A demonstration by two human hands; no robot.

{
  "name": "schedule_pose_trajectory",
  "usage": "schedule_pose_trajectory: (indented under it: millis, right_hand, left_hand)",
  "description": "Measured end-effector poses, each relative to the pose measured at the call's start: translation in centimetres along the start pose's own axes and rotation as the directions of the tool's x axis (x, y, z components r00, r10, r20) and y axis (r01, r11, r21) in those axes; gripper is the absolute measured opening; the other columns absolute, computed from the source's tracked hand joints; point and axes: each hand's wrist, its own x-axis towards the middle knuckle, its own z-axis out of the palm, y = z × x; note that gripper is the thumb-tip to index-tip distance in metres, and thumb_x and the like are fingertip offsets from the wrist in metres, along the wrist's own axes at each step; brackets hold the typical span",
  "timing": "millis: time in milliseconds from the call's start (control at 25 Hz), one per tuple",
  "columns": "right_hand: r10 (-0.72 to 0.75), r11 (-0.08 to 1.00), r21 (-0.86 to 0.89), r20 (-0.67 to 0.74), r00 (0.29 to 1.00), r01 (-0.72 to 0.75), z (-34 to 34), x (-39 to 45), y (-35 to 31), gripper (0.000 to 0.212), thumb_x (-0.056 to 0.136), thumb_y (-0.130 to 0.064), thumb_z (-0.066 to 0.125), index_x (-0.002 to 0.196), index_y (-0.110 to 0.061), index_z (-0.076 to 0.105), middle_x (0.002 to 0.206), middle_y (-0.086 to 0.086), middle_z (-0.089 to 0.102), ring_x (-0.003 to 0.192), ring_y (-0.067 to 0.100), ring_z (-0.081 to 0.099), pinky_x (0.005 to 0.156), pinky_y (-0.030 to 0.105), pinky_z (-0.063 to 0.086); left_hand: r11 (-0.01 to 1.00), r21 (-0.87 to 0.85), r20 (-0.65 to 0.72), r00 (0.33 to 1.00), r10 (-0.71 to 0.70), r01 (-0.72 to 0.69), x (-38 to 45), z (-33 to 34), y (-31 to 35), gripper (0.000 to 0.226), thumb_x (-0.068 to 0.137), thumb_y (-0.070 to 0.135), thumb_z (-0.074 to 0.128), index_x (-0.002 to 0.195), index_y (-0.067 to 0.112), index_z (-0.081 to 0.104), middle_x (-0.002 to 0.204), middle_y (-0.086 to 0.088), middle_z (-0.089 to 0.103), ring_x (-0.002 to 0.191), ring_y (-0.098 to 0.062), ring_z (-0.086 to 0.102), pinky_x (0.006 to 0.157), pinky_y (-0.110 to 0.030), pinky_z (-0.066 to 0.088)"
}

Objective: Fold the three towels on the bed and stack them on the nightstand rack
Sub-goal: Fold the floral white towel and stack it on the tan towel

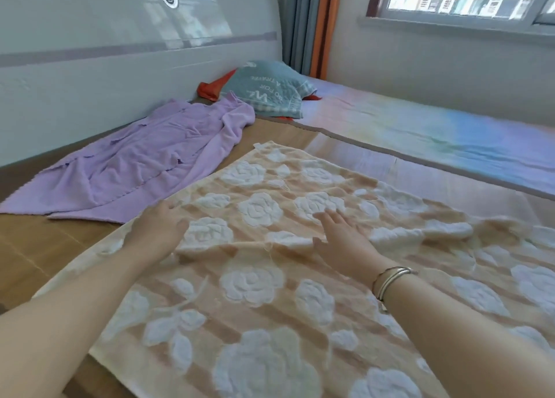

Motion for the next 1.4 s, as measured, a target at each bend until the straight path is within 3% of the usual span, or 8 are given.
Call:
schedule_pose_trajectory:
  millis: [320,480,600,800,1080,1200,1280,1400]
  right_hand:
    - [-0.092,0.995,0.058,0.179,0.980,0.083,1.9,14.2,-9.1,0.052,0.095,-0.013,0.039,0.146,-0.021,0.029,0.157,0.002,0.022,0.145,0.026,0.017,0.115,0.048,0.023]
    - [-0.131,0.991,0.023,0.230,0.964,0.130,2.5,20.0,-13.3,0.064,0.088,-0.002,0.041,0.147,-0.025,0.028,0.160,0.000,0.014,0.145,0.026,0.016,0.114,0.050,0.025]
    - [-0.194,0.976,-0.047,0.261,0.945,0.214,3.7,22.9,-15.7,0.077,0.081,0.006,0.041,0.149,-0.028,0.025,0.161,-0.004,0.010,0.146,0.025,0.014,0.115,0.048,0.021]
    - [-0.285,0.886,-0.269,0.326,0.901,0.378,5.3,25.2,-16.8,0.065,0.086,-0.002,0.045,0.145,-0.024,0.029,0.159,-0.008,0.011,0.148,0.026,0.000,0.119,0.050,0.004]
    - [-0.344,0.604,-0.577,0.432,0.834,0.549,-0.8,22.8,-13.6,0.037,0.085,-0.014,0.052,0.120,-0.024,0.055,0.123,-0.005,0.057,0.132,0.016,0.037,0.119,0.038,0.009]
    - [-0.241,0.490,-0.708,0.450,0.860,0.508,-7.4,18.8,-8.9,0.036,0.090,-0.022,0.052,0.125,-0.027,0.051,0.128,-0.007,0.055,0.128,0.017,0.039,0.112,0.037,0.021]
    - [-0.203,0.453,-0.747,0.445,0.872,0.487,-11.1,15.6,-5.5,0.041,0.092,-0.022,0.051,0.131,-0.031,0.045,0.134,-0.009,0.051,0.128,0.017,0.038,0.107,0.034,0.025]
    - [-0.120,0.458,-0.799,0.378,0.918,0.389,-17.7,9.4,0.7,0.042,0.095,-0.021,0.048,0.135,-0.033,0.043,0.137,-0.010,0.048,0.132,0.017,0.034,0.107,0.032,0.024]
  left_hand:
    - [0.998,0.018,0.062,0.996,-0.069,0.068,6.2,-0.3,-4.3,0.047,0.080,0.023,0.069,0.121,0.007,0.054,0.118,-0.017,0.058,0.111,-0.037,0.050,0.094,-0.043,0.041]
    - [0.996,0.081,0.115,0.992,-0.044,0.035,9.1,-1.7,-5.1,0.040,0.075,0.041,0.073,0.102,0.016,0.056,0.097,-0.005,0.060,0.099,-0.031,0.054,0.086,-0.042,0.045]
    - [0.993,-0.022,0.257,0.960,-0.111,0.120,10.2,-2.0,-5.2,0.028,0.077,0.040,0.073,0.083,0.023,0.051,0.072,0.008,0.054,0.083,-0.022,0.058,0.072,-0.032,0.044]
    - [0.990,-0.139,0.233,0.972,0.041,-0.008,10.2,-2.0,-3.0,0.014,0.081,0.019,0.064,0.080,0.017,0.050,0.067,0.005,0.053,0.064,-0.016,0.048,0.055,-0.014,0.034]
    - [0.985,-0.163,0.294,0.956,-0.009,0.059,7.1,-5.3,1.5,0.023,0.084,0.006,0.049,0.071,0.024,0.055,0.055,0.008,0.045,0.051,-0.010,0.040,0.055,-0.027,0.033]
    - [0.948,-0.301,0.326,0.945,0.000,0.104,3.6,-8.3,6.4,0.024,0.086,0.007,0.051,0.066,0.020,0.055,0.048,0.010,0.039,0.043,-0.005,0.034,0.053,-0.024,0.029]
    - [0.935,-0.335,0.403,0.914,0.032,0.115,0.1,-10.0,9.9,0.019,0.084,0.029,0.066,0.073,0.017,0.059,0.046,0.014,0.044,0.046,-0.002,0.038,0.053,-0.020,0.032]
    - [0.986,-0.165,0.523,0.847,0.099,-0.013,-7.2,-11.1,16.0,0.024,0.074,0.042,0.076,0.073,0.022,0.062,0.065,0.013,0.056,0.062,-0.005,0.051,0.058,-0.020,0.037]
